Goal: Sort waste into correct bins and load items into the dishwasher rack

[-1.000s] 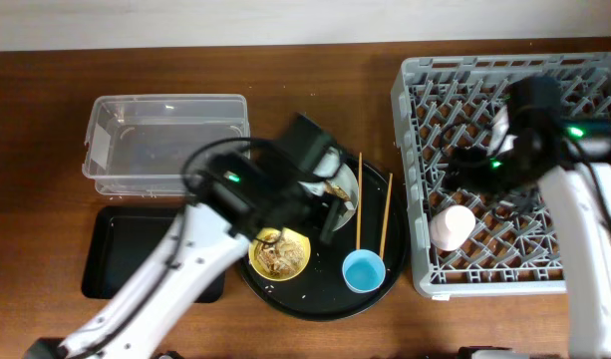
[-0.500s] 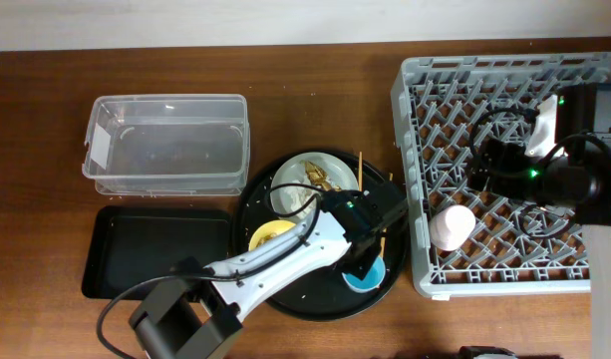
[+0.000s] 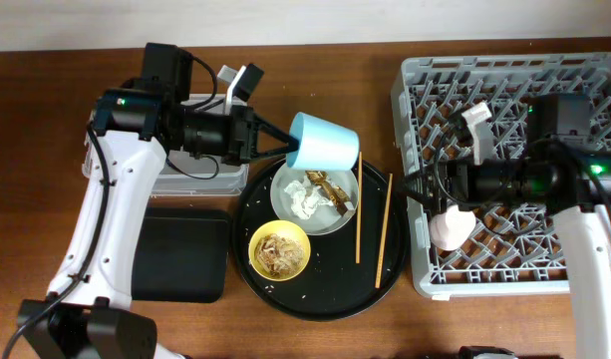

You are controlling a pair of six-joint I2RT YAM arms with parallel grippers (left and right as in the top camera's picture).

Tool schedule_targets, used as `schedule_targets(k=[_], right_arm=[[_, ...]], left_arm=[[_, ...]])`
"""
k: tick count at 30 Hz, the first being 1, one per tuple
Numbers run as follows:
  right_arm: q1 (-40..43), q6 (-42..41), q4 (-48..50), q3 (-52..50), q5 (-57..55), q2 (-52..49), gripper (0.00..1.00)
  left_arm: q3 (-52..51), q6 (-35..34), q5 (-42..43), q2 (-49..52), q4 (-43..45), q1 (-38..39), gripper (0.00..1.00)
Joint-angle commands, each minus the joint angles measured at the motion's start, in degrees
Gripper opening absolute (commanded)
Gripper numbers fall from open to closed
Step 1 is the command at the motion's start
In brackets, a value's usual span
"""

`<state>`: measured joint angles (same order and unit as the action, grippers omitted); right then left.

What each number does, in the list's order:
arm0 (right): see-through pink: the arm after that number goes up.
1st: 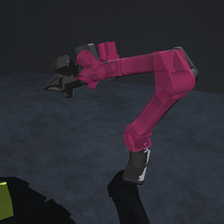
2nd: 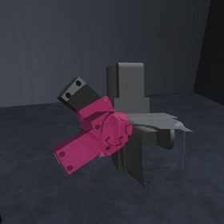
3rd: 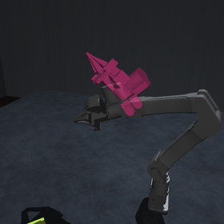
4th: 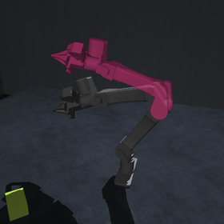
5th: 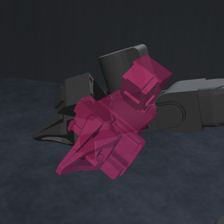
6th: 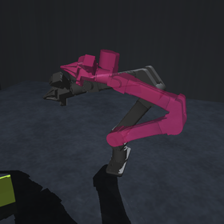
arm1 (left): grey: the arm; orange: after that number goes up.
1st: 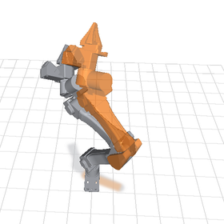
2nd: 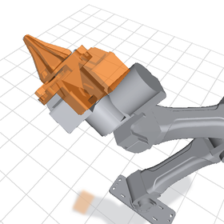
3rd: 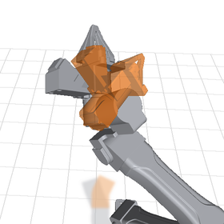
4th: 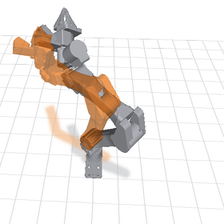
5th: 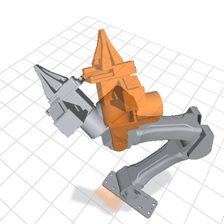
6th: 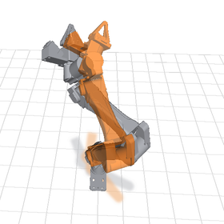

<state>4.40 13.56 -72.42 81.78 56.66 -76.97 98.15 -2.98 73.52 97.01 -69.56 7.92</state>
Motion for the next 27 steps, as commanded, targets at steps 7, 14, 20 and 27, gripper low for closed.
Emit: schedule_targets(k=[7,14,20,27], right_arm=[[-10.45,11.76,7.43,-2.08,26.77,0.00,0.90],[-11.89,10.45,12.85,-2.05,28.24,0.00,0.83],[-11.89,0.37,20.81,-2.08,26.71,0.00,0.67],[-10.47,-4.37,18.01,-2.05,11.85,2.71,0.56]], left_arm=[[0.04,4.79,8.26,-0.61,-0.09,4.94,0.00],[0.04,4.79,3.91,-0.61,-0.42,7.52,0.00],[0.04,4.76,1.62,-0.61,-0.46,9.22,0.00],[0.04,4.72,0.79,-0.61,1.79,7.65,0.99]])
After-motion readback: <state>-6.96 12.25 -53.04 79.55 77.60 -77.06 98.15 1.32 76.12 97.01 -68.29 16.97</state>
